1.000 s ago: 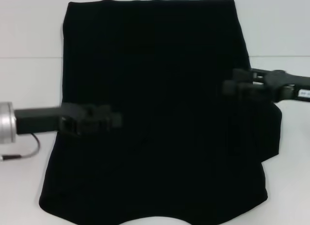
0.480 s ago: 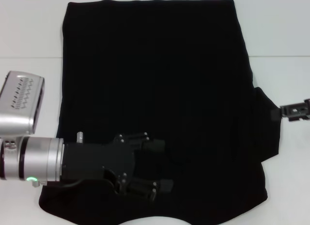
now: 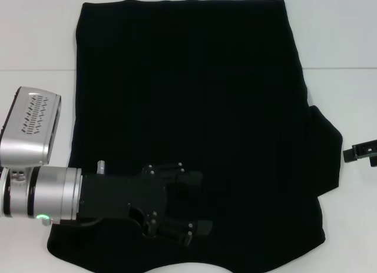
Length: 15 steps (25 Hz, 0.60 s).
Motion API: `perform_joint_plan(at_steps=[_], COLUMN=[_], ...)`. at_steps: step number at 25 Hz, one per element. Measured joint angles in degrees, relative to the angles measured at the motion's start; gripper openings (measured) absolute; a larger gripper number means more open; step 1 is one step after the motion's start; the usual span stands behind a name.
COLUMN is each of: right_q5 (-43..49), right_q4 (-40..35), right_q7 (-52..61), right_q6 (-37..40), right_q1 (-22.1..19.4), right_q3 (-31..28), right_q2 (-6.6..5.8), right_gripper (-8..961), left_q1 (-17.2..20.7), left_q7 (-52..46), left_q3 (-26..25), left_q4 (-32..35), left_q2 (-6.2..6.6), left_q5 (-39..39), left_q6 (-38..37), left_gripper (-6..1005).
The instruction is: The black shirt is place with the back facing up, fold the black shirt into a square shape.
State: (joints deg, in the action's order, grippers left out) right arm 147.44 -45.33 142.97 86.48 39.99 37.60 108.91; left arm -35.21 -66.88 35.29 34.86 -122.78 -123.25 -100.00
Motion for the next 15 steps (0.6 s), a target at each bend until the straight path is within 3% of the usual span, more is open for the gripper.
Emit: perform_joint_plan(at_steps=[6,15], right_q5=[0.55,0.61], right_q4=[3.4,7.74], right_q7=[0.38,0.83], right_q6=[-4.25,-9.31], right_q1=[2.13,3.65], right_q3=[1.71,4.51], right_q2=[0.86,0.95], right_gripper=[790,779], left_q1=[-0.03,-0.35], left_q7=[0.08,-0.24], left_q3=[0.26,0.31], left_q4=[0.13,0.02], left_q2=[0.16,0.17], left_q5=[0.08,0.31], left_q6=[0.75,2.47], left_gripper=[948,949])
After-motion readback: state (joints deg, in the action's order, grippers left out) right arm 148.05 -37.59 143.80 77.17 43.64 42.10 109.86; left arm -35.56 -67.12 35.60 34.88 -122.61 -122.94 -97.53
